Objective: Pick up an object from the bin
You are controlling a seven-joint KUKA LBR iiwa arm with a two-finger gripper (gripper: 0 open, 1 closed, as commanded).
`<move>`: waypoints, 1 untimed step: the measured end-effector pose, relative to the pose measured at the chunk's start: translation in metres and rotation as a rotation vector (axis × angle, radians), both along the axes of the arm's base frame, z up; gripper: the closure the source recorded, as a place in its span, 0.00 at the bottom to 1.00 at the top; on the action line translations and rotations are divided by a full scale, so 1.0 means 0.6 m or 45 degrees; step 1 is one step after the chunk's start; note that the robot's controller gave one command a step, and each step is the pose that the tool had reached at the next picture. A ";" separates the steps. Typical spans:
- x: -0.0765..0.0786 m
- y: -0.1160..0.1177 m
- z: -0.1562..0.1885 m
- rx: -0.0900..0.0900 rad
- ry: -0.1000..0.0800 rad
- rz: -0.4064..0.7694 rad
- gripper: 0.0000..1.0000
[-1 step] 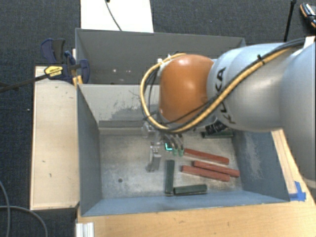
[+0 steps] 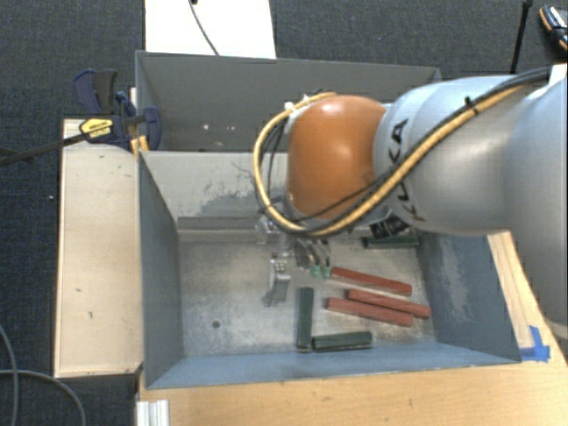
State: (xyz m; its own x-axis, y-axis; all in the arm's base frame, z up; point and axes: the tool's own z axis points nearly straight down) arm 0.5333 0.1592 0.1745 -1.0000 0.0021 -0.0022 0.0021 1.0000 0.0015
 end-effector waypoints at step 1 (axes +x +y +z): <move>-0.030 -0.050 -0.081 -0.001 -0.003 0.175 0.00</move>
Offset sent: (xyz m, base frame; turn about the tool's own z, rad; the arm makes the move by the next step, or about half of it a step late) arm -0.0115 -0.0871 -0.0608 -0.5823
